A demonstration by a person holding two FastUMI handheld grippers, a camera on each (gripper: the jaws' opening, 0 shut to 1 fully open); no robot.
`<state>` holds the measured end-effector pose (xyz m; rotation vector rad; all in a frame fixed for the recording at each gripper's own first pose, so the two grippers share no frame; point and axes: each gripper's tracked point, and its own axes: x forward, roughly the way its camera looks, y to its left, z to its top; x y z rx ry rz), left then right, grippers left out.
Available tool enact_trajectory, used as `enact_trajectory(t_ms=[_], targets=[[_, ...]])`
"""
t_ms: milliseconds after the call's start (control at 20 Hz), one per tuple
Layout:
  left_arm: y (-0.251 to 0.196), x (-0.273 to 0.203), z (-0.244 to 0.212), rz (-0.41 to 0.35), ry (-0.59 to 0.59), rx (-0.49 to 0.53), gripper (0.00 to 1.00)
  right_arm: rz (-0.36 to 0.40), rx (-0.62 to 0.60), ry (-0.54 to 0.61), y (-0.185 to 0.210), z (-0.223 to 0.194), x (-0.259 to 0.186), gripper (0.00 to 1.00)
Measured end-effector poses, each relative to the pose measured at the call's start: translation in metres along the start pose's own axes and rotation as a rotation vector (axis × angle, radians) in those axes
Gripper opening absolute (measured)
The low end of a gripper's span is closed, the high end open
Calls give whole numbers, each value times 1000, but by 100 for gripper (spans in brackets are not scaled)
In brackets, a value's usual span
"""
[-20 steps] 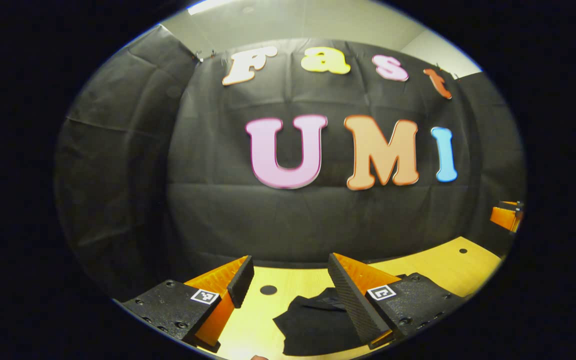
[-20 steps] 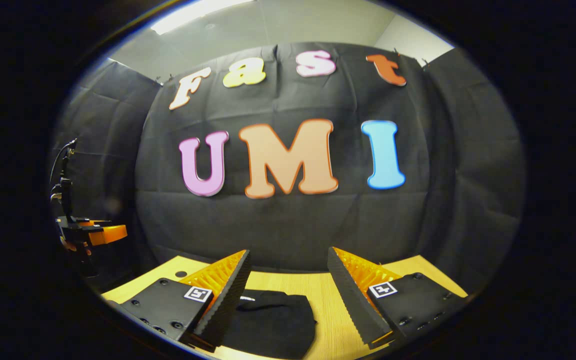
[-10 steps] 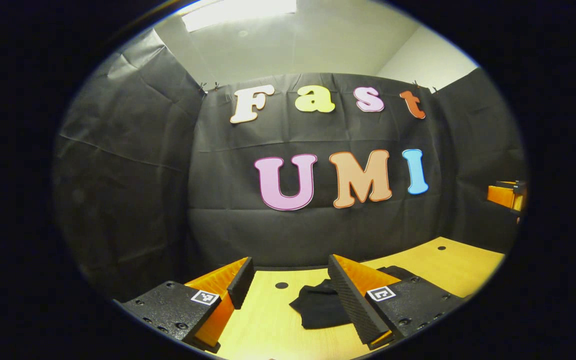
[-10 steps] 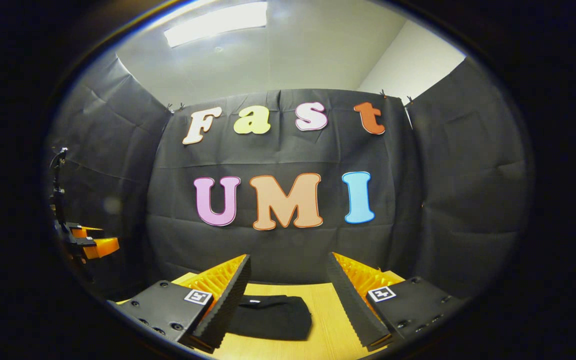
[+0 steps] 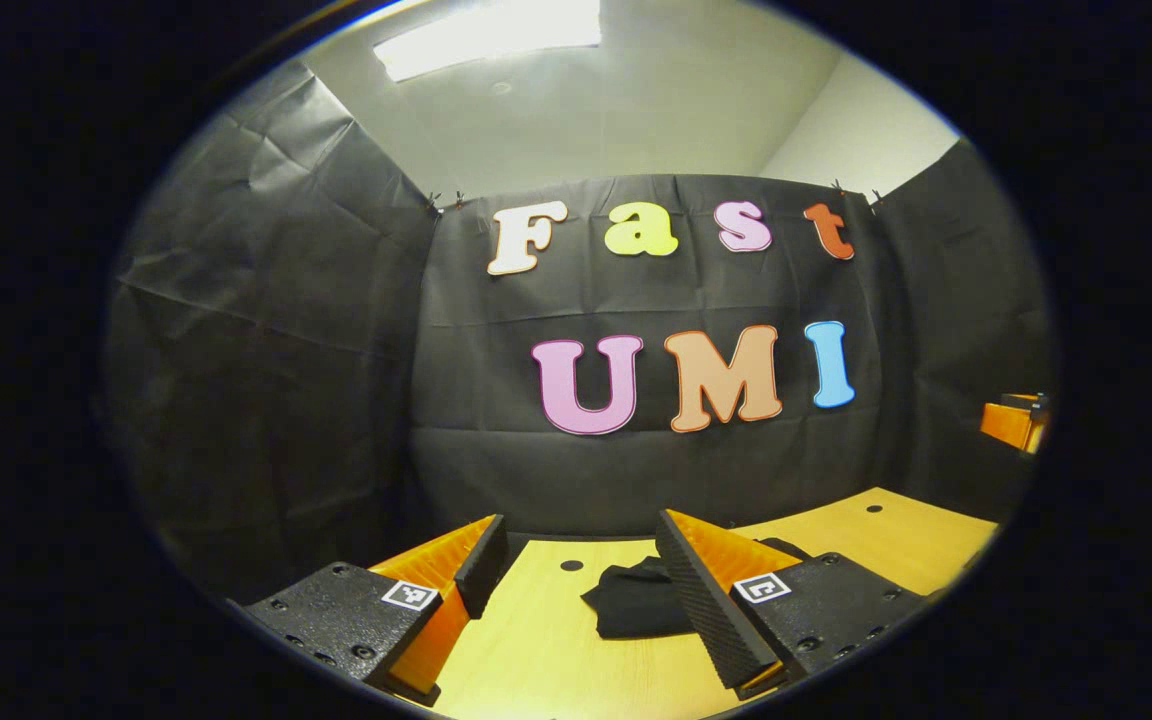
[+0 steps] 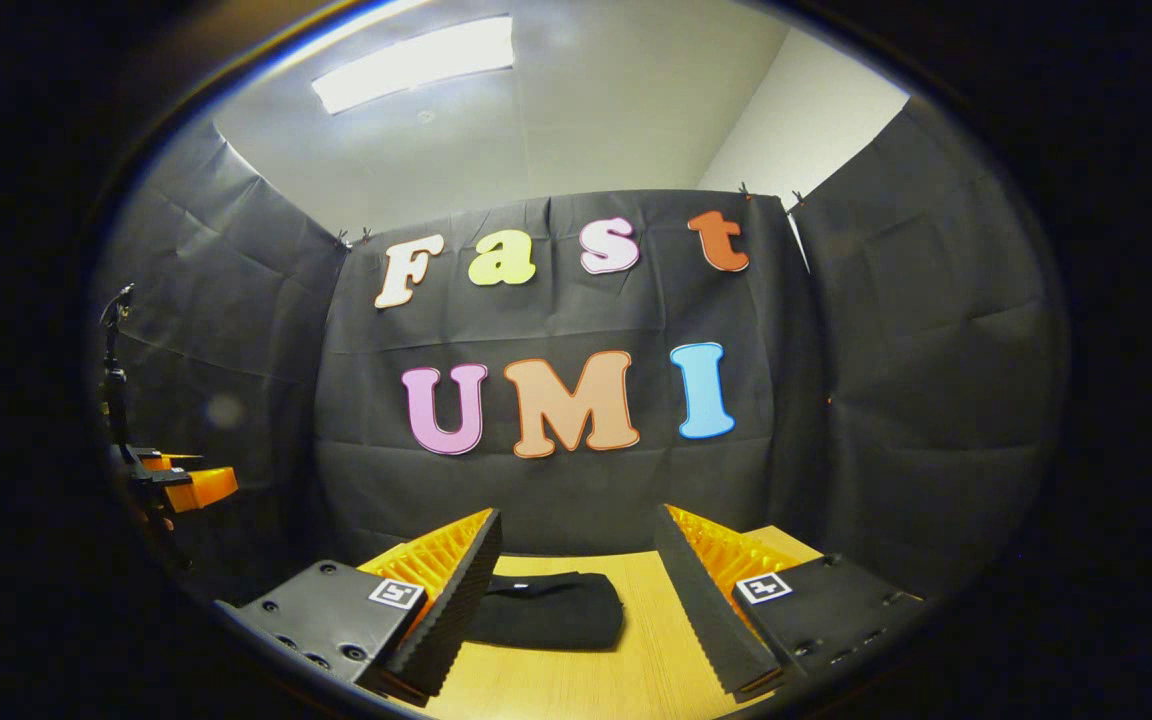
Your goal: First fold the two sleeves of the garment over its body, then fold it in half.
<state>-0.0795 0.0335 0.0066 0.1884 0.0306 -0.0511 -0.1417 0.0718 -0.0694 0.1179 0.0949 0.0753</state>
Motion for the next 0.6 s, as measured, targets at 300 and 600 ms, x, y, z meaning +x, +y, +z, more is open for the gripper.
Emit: enact_trajectory(t_ms=[300,600], targets=[[-25,-7,11,-60,-18,-5,99,15,-7,11,-2,-1,-15,94],[-24,-2,20,-64,-31,2,91,30,-20,7,2,6,-15,97]])
